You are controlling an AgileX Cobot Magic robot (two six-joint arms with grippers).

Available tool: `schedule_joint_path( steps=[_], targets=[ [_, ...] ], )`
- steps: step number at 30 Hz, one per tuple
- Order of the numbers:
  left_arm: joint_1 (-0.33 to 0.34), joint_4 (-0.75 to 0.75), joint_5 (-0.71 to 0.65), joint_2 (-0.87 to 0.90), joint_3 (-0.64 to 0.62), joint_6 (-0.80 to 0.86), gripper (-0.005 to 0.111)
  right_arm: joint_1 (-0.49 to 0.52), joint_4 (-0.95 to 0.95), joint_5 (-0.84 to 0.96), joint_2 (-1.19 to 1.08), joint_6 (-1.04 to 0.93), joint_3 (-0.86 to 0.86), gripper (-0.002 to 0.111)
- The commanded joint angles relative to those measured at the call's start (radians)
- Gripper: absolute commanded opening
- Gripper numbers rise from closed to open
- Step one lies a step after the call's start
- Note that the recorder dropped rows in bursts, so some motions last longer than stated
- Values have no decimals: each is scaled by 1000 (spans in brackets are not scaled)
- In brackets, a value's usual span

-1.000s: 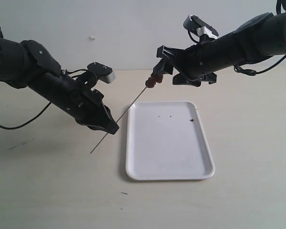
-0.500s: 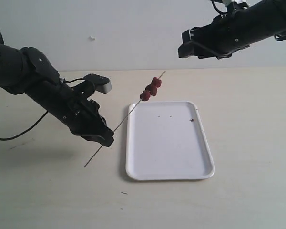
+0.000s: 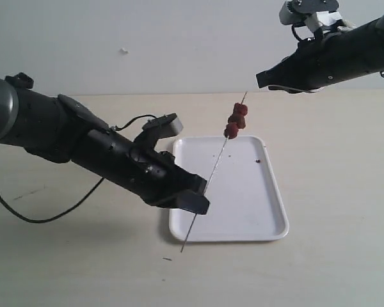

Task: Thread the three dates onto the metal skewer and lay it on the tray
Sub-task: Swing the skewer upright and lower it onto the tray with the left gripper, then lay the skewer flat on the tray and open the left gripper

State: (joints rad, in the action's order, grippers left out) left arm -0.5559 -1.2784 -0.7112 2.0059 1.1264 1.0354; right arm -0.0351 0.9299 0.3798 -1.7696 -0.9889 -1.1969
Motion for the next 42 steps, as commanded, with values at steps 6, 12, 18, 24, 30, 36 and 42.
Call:
schedule_joint_path(
  steps=[6,12,18,24,30,36,42],
  targets=[
    [-31,-221,33,70,8,-126,0,1,14,39,54,-8,4,0],
    [-31,-234,60,102,51,-243,0,1,13,113,73,-4,4,0],
    [-31,-233,68,147,51,-299,0,1,20,113,73,-4,4,0],
    [-31,-230,64,147,51,-307,22,1,38,120,73,-4,4,0],
    [-31,-230,64,147,51,-307,44,1,38,122,73,-4,4,0],
    [-31,-230,64,147,51,-307,51,1,38,124,73,-4,4,0],
    [-31,-230,62,147,51,-307,51,1,38,124,73,-4,4,0]
  ],
)
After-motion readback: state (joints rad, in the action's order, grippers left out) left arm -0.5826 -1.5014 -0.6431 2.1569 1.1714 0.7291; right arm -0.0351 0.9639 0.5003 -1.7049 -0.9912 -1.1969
